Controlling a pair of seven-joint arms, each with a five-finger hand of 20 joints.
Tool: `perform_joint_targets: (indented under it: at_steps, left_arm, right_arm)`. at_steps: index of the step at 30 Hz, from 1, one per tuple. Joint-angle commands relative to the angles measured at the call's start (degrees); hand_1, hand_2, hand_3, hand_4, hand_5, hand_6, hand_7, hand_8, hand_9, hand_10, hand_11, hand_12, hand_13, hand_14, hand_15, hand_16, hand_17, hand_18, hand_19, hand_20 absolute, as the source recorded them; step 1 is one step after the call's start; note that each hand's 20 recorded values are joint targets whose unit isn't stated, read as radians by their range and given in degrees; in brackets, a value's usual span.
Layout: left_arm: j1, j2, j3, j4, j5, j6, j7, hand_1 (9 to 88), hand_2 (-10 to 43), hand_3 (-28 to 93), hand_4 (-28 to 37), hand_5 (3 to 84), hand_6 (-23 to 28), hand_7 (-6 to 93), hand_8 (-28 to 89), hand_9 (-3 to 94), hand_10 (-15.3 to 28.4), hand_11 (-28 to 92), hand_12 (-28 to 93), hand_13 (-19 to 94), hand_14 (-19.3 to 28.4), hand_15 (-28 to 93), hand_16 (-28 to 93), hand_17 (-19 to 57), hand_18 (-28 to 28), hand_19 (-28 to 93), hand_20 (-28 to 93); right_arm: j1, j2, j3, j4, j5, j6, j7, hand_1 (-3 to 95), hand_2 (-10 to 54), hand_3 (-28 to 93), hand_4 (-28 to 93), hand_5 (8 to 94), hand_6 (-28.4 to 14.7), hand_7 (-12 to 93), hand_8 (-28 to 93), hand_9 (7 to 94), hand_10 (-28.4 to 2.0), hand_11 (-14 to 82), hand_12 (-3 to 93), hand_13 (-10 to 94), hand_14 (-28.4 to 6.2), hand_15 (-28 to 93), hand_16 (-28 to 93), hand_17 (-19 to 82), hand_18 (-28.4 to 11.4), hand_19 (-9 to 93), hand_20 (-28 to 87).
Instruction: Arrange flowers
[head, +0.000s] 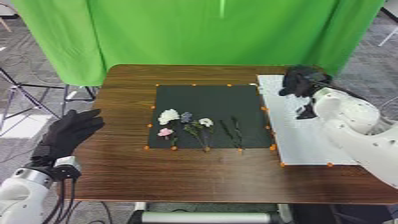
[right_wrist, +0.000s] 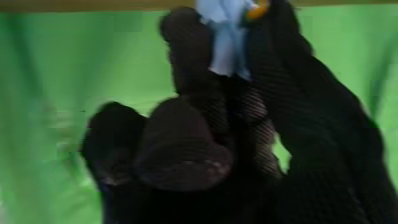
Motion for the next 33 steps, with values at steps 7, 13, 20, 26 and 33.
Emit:
perform_joint_targets:
  at_steps: [7, 13, 20, 26, 33]
  left_arm:
    - [0.14, 0.11, 0.43, 0.12, 0.00, -1.02, -0.37, 21.8, -1.2, 63, -22.9, 45.7, 4.7, 10.7, -5, 44.2, 14.1, 19, 15, 33, 18.4, 12, 5, 0.7, 13.5, 7, 14]
    - [0.98, -0.66, -0.26, -0.29, -0.09, -0.43, -0.26, 21.9, -1.2, 62, -23.0, 45.7, 4.6, 10.7, -5, 44.2, 14.0, 19, 15, 33, 18.4, 12, 5, 0.7, 13.5, 7, 14]
    - [0.60, -0.56, 0.19, 0.05, -0.09, -0.77, -0.21, 21.9, -1.2, 62, -22.9, 45.7, 4.4, 10.8, -5, 44.2, 14.0, 19, 15, 33, 18.4, 12, 5, 0.6, 13.7, 8, 14]
    - [1.11, -0.65, 0.78, -0.33, -0.02, 1.41, 1.64, 22.0, -1.2, 63, -22.9, 46.0, 4.2, 11.0, -5, 44.5, 13.9, 20, 15, 33, 18.4, 13, 6, 0.6, 14.2, 9, 15]
    - [1.51, -1.22, 0.18, -0.52, -0.13, 0.64, 0.54, 22.1, -1.2, 63, -23.0, 46.1, 4.1, 11.3, -5, 44.4, 13.8, 20, 15, 33, 18.4, 14, 5, 0.5, 14.4, 9, 15]
  right_arm:
    - [12.86, -13.82, -13.82, 1.64, 1.10, -4.71, -8.09, 56.9, -8.5, 58, -22, 78.6, 3.4, 23, 8, 82.7, -9.6, 11.1, 34.0, 87, -1.4, 70, 31, 63, -13.4, 93, 65]
    - [13.28, -17.34, -16.99, 4.78, -1.99, -5.83, -10.14, 56.8, -8.5, 58, -22, 78.6, 3.6, 23, 8, 81.8, -9.3, 10.3, 34.0, 87, -1.5, 70, 31, 63, -13.4, 93, 65]
    - [13.08, -20.09, -17.18, 7.82, -3.84, -6.80, -9.56, 56.3, -8.4, 58, -22, 78.6, 3.8, 23, 8, 80.3, -9.3, 9.9, 34.5, 86, -1.4, 70, 32, 62, -13.3, 93, 65]
    - [12.22, -21.05, -16.63, 9.09, -5.08, -8.04, -9.83, 56.2, -8.3, 59, -22, 78.5, 3.7, 23, 8, 79.3, -9.3, 9.8, 34.6, 86, -1.4, 70, 32, 61, -13.1, 93, 65]
    - [11.86, -20.68, -16.23, 10.77, -7.05, -7.87, -9.84, 56.1, -8.0, 58, -22, 78.3, 3.7, 24, 8, 78.6, -9.5, 10.0, 34.2, 86, -1.3, 70, 32, 61, -13.0, 93, 64]
